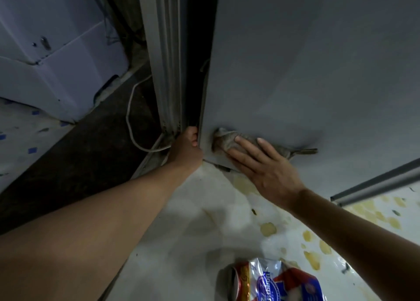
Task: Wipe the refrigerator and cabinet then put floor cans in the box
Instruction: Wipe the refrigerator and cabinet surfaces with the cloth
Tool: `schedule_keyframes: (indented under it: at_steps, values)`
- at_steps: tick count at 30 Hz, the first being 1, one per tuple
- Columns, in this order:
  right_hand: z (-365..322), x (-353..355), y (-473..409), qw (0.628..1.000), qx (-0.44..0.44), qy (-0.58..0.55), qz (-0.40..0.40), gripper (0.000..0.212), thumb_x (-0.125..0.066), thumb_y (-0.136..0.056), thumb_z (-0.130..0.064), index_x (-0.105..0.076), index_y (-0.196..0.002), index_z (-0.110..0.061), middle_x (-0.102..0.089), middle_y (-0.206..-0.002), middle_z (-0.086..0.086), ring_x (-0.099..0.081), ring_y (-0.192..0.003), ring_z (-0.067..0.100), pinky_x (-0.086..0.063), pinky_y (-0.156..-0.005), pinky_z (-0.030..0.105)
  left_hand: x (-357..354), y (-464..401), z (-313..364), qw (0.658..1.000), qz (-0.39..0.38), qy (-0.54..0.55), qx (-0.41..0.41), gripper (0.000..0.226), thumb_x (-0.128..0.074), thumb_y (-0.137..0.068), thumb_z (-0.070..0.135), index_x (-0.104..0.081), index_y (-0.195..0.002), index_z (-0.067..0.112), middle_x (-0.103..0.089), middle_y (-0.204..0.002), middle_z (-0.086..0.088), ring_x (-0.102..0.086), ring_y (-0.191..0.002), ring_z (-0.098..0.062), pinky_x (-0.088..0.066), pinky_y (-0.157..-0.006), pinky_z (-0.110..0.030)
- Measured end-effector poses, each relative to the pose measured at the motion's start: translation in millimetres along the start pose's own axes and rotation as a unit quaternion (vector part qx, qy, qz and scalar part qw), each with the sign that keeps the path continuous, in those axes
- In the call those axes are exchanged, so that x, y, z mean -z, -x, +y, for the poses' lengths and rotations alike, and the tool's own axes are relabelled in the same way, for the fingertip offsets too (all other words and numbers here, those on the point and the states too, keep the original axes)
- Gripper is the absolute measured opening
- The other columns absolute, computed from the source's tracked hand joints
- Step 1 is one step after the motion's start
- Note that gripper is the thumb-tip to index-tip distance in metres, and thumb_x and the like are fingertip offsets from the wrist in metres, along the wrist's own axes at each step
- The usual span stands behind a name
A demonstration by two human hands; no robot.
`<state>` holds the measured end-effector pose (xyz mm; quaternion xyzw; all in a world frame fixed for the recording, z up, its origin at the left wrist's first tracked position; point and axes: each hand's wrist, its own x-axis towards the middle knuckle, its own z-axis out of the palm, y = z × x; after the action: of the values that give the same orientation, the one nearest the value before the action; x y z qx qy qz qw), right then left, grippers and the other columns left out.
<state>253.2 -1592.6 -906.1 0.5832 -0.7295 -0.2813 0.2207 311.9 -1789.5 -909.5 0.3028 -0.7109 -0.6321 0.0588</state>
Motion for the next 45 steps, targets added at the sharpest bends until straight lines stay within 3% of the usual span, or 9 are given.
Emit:
schedule_keyframes:
  at_steps: [4,10,14,19,23,27,32,41,45]
  values:
    - [-23.2,-22.9,7.3,0.981,0.088,-0.007,-0.170,0.069,-0.032,-0.097,-0.016,0.013,-0.150,-0.014,0.036,-0.144,0.001,0.047,-0.119,0.027,0.032,-0.098,0.044,-6.1,2.5,-3.5,0.998,0.010,-0.055,-0.004,0.053,-0.037,-0.077,-0.016,-0.047,-0.125,0.004,-0.058,-0.127,-0.017,-0.054,-0.119,-0.029,-0.042,-0.104,-0.045]
    - [10.0,0.3,33.9,0.999,-0.031,-0.023,0.038,0.053,-0.033,-0.088,-0.014,-0.031,-0.140,-0.016,-0.037,-0.149,-0.005,-0.029,-0.140,0.018,-0.005,-0.117,0.041,-21.6,10.6,1.3,0.997,0.039,-0.063,0.015,0.065,-0.043,-0.077,-0.011,-0.036,-0.138,0.011,-0.049,-0.139,-0.011,-0.048,-0.127,-0.026,-0.040,-0.107,-0.042]
    - [44.4,-1.9,85.7,0.988,-0.099,-0.002,0.117,0.055,-0.030,-0.090,-0.010,-0.029,-0.145,-0.014,-0.023,-0.151,-0.004,-0.020,-0.143,0.023,-0.003,-0.117,0.039,-35.1,20.0,3.2,0.991,0.084,-0.101,0.019,0.061,-0.048,-0.081,-0.005,-0.034,-0.138,0.009,-0.052,-0.136,-0.013,-0.051,-0.122,-0.028,-0.042,-0.102,-0.035]
    - [24.3,-23.0,96.7,1.000,0.001,0.016,-0.010,0.058,-0.033,-0.087,-0.014,-0.028,-0.144,-0.021,-0.018,-0.151,-0.005,-0.015,-0.143,0.018,-0.005,-0.119,0.040,-51.6,28.1,13.9,0.982,0.131,-0.132,0.032,0.060,-0.053,-0.084,-0.001,-0.029,-0.138,0.004,-0.044,-0.139,-0.017,-0.046,-0.123,-0.030,-0.037,-0.098,-0.033]
    - [2.8,-37.5,94.8,0.977,0.093,-0.022,-0.192,0.075,-0.037,-0.092,-0.005,0.007,-0.150,-0.023,0.022,-0.154,-0.004,0.036,-0.130,0.017,0.030,-0.101,0.040,-63.3,36.6,18.5,0.987,0.113,-0.102,0.043,0.044,-0.042,-0.094,0.003,-0.029,-0.135,0.001,-0.039,-0.144,-0.014,-0.042,-0.126,-0.028,-0.032,-0.099,-0.029]
    - [12.8,-24.0,110.1,0.996,0.011,0.046,-0.072,0.057,-0.020,-0.098,-0.019,-0.003,-0.149,-0.038,0.007,-0.154,-0.020,0.012,-0.144,0.011,0.021,-0.114,0.037,-82.3,47.3,22.8,0.990,0.088,-0.078,0.082,0.053,-0.045,-0.093,0.005,-0.025,-0.142,0.003,-0.039,-0.144,-0.017,-0.042,-0.128,-0.031,-0.036,-0.106,-0.036]
    - [54.2,-19.7,154.1,0.993,-0.099,0.003,0.072,0.057,-0.026,-0.089,-0.013,-0.027,-0.146,-0.012,-0.021,-0.151,-0.002,-0.022,-0.143,0.023,-0.003,-0.118,0.039,-110.3,60.5,29.3,0.996,0.044,-0.039,0.069,0.065,-0.052,-0.086,0.003,-0.024,-0.143,0.015,-0.043,-0.140,-0.012,-0.046,-0.123,-0.032,-0.041,-0.105,-0.045]
    - [16.5,-53.5,167.0,0.987,0.032,0.037,-0.156,0.044,-0.035,-0.091,-0.033,-0.045,-0.129,-0.053,-0.034,-0.140,-0.034,-0.032,-0.134,-0.007,0.006,-0.114,0.032,-127.2,56.7,30.7,0.992,0.077,-0.050,0.083,0.075,-0.056,-0.086,0.005,-0.012,-0.146,0.012,-0.038,-0.143,-0.013,-0.045,-0.125,-0.033,-0.041,-0.105,-0.043]
    - [40.6,-33.0,180.1,0.996,-0.002,0.047,-0.079,0.046,-0.045,-0.083,-0.019,-0.060,-0.125,-0.031,-0.052,-0.137,-0.014,-0.047,-0.129,0.011,-0.028,-0.114,0.034,-124.2,64.5,28.3,0.991,0.064,-0.088,0.072,0.071,-0.059,-0.081,0.004,-0.021,-0.141,0.010,-0.046,-0.136,-0.015,-0.048,-0.120,-0.034,-0.043,-0.102,-0.044]
